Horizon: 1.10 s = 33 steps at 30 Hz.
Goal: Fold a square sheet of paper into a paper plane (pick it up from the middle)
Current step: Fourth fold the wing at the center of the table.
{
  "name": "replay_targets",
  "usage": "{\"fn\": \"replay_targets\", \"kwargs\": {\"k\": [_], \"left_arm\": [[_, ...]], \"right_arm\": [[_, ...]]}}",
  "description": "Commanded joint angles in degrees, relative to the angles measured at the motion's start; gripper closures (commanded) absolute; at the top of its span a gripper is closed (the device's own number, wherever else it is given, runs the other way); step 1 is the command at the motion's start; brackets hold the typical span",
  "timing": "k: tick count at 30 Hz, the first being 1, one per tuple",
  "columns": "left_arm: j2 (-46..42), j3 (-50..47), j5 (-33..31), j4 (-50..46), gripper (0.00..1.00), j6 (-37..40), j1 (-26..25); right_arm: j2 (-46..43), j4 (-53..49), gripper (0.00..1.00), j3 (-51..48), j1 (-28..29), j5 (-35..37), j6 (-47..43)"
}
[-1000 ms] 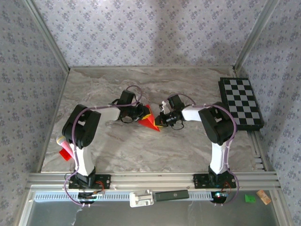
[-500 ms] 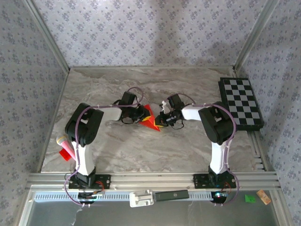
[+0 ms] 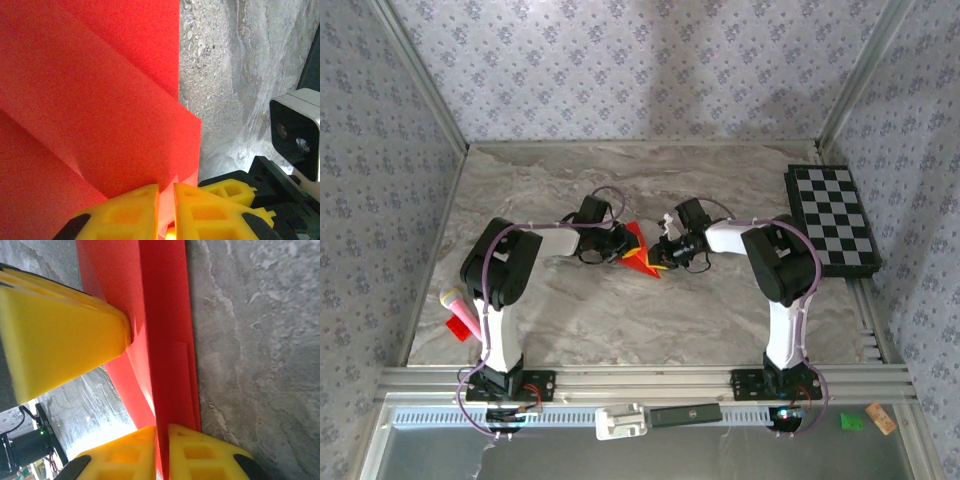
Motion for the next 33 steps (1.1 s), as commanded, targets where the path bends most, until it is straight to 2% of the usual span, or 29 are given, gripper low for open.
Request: {"fn": "replay_targets", "kwargs": {"k": [1, 33], "left_arm": [[1.5, 1.5, -0.3, -0.6, 0.85, 0.4, -0.2], [2.7, 2.2, -0.5, -1.5, 0.85, 0.0, -0.2]], "right_arm": [[0.9, -3.7, 0.85, 0.6, -0.4, 1.0, -1.0], [-2.9, -9.0, 0.84, -1.9, -0.6, 0.4, -4.7]]}}
